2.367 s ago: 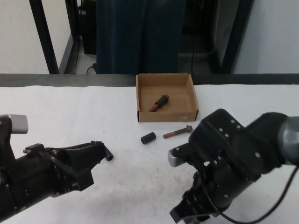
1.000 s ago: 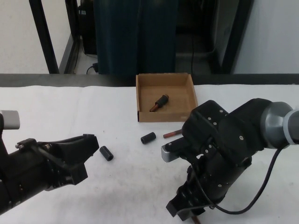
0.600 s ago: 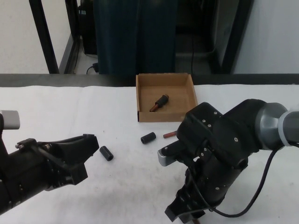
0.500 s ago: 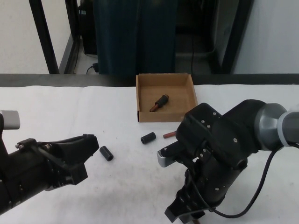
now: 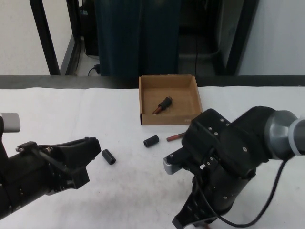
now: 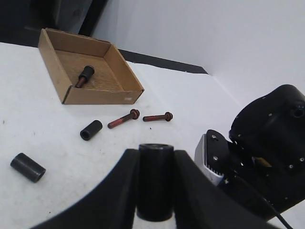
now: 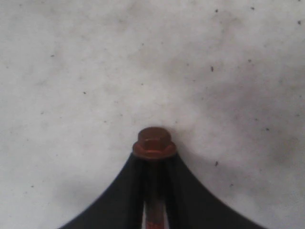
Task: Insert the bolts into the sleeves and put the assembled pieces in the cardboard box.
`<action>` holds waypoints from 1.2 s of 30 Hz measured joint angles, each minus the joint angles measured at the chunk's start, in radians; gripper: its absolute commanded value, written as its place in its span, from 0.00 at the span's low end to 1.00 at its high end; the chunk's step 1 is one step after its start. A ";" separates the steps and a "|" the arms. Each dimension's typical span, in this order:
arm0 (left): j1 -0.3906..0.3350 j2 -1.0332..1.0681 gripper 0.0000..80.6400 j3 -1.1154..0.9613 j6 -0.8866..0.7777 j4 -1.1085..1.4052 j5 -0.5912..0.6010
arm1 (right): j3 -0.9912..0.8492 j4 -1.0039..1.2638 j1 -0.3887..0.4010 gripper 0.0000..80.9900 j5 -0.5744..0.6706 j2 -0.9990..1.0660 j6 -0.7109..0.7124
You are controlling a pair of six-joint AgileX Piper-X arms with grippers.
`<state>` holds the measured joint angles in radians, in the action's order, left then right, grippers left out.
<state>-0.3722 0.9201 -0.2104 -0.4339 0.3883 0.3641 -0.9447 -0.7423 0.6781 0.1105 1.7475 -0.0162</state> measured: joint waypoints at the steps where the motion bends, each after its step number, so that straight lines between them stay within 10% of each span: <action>1: 0.000 0.000 0.01 0.000 0.000 0.000 0.000 | 0.003 0.004 0.000 0.00 0.000 -0.004 0.002; 23: -0.075 0.000 0.01 0.000 0.137 -0.021 -0.080 | -0.205 0.511 0.023 0.00 -0.011 -0.132 0.016; 36: -0.191 0.041 0.01 0.008 0.262 0.090 -0.288 | -0.092 1.202 0.225 0.00 -0.353 -0.185 0.230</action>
<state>-0.5634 0.9615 -0.2025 -0.1718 0.4782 0.0762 -1.0363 0.4602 0.9032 -0.2420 1.5625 0.2136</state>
